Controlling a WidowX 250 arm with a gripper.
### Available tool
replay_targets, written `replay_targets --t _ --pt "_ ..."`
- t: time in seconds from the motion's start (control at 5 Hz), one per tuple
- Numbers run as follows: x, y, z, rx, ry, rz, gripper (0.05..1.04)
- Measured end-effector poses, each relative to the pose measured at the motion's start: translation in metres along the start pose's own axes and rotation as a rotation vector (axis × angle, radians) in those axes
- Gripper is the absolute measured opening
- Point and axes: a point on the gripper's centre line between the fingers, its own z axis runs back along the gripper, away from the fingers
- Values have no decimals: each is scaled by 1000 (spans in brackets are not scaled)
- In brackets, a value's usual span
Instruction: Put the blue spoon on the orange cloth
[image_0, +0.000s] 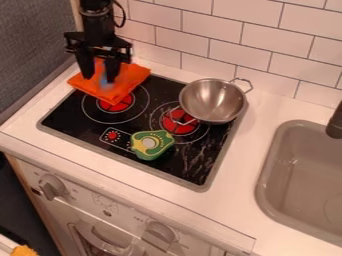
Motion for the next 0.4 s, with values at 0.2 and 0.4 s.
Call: replay_targets --t 0.2,0.4 --pt "-2 -2 5 -6 -9 -22 1004" --pt "-8 -15 23 -18 -43 -34 1006"
